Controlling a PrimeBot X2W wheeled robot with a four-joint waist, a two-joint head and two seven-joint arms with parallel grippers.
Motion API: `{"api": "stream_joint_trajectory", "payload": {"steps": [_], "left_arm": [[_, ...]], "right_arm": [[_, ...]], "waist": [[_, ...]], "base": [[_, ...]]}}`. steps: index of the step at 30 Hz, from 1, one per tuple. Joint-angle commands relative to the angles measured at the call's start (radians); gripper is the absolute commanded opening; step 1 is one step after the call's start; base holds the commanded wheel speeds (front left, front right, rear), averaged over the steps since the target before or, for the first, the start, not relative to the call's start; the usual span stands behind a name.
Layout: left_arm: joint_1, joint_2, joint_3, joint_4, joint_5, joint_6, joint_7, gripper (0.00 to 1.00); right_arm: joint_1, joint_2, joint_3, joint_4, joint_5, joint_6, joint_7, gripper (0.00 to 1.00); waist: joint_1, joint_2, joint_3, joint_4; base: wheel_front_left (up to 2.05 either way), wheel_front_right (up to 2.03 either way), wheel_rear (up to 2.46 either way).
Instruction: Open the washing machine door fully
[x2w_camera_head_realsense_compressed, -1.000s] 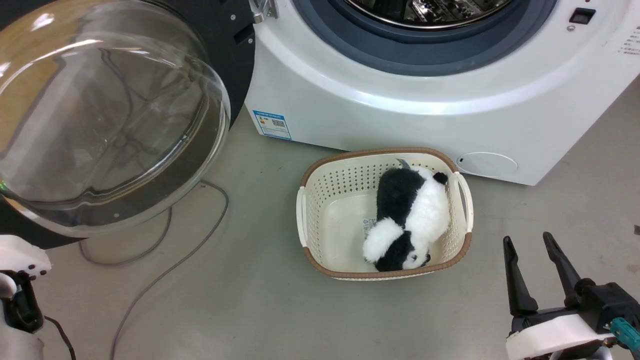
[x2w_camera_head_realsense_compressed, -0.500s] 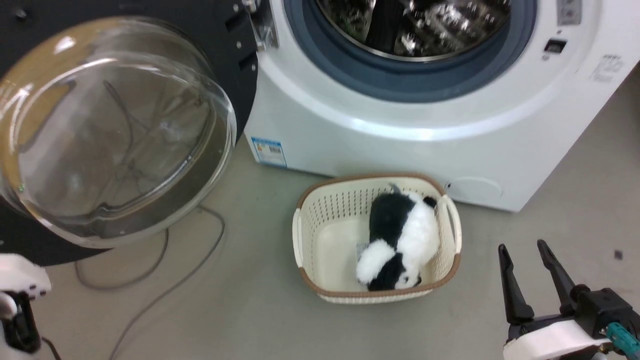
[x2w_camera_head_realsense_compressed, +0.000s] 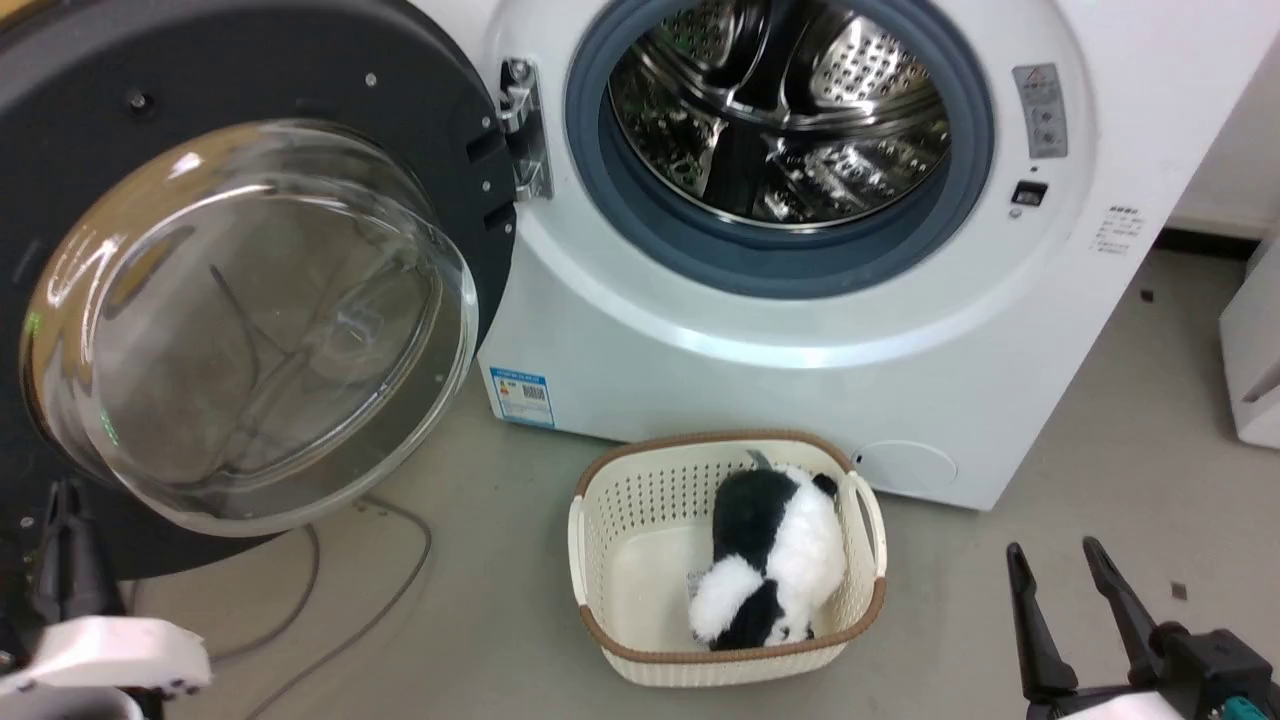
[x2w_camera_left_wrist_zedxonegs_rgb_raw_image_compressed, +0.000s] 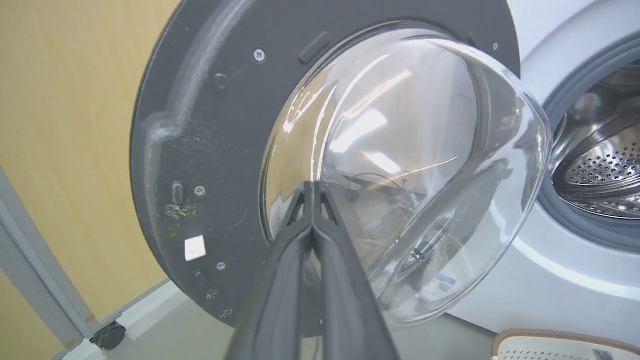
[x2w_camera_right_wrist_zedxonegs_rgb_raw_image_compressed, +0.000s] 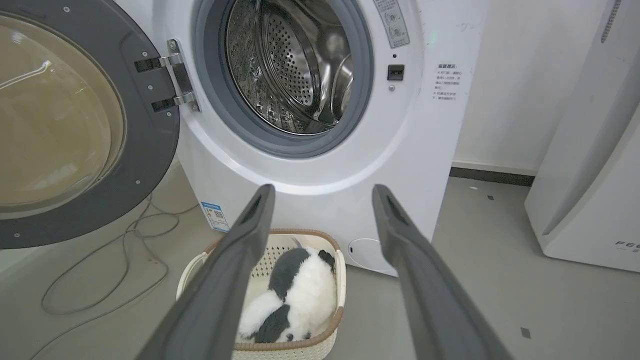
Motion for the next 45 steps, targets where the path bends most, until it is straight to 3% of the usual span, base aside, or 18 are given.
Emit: {"api": "stream_joint_trajectory", "payload": {"steps": [1,16,27,36,37,45], "left_arm": [[0.021,-0.011,-0.010,-0.025,0.011,-0.001,-0.005,1.00],[0.137,-0.112,-0.170,-0.186,0.057,-0.053,-0.005,1.00],[0.146,-0.131,-0.229,-0.161,0.060,-0.071,-0.005,1.00],[0.150,-0.136,-0.230,-0.135,0.056,-0.076,-0.005,1.00],[0.150,-0.136,-0.228,-0.133,0.057,-0.074,-0.005,0.00],[0.135,-0.131,-0.240,-0.139,0.061,-0.069,0.010,0.00]], "right_arm": [[0.015,0.004,-0.001,-0.005,0.006,0.001,-0.004,1.00],[0.032,0.004,0.006,-0.051,0.011,0.001,-0.004,1.00],[0.027,0.004,0.023,-0.103,-0.005,0.001,-0.004,1.00],[0.031,0.004,0.026,-0.120,-0.006,0.001,-0.004,1.00],[0.031,0.004,0.026,-0.121,-0.006,0.001,-0.004,0.00],[0.018,0.001,0.025,-0.117,-0.007,0.000,0.010,0.00]], "waist": [[0.0001,0.0000,-0.013,-0.008],[0.0001,0.0000,-0.026,-0.090],[0.0001,0.0000,-0.025,-0.211],[0.0001,0.0000,-0.028,-0.256],[0.0001,0.0000,-0.028,-0.258],[0.0001,0.0000,-0.028,-0.257]], "base": [[0.00,0.00,0.00],[0.00,0.00,0.00],[0.00,0.00,0.00],[0.00,0.00,0.00],[0.00,0.00,0.00],[0.00,0.00,0.00]]}}
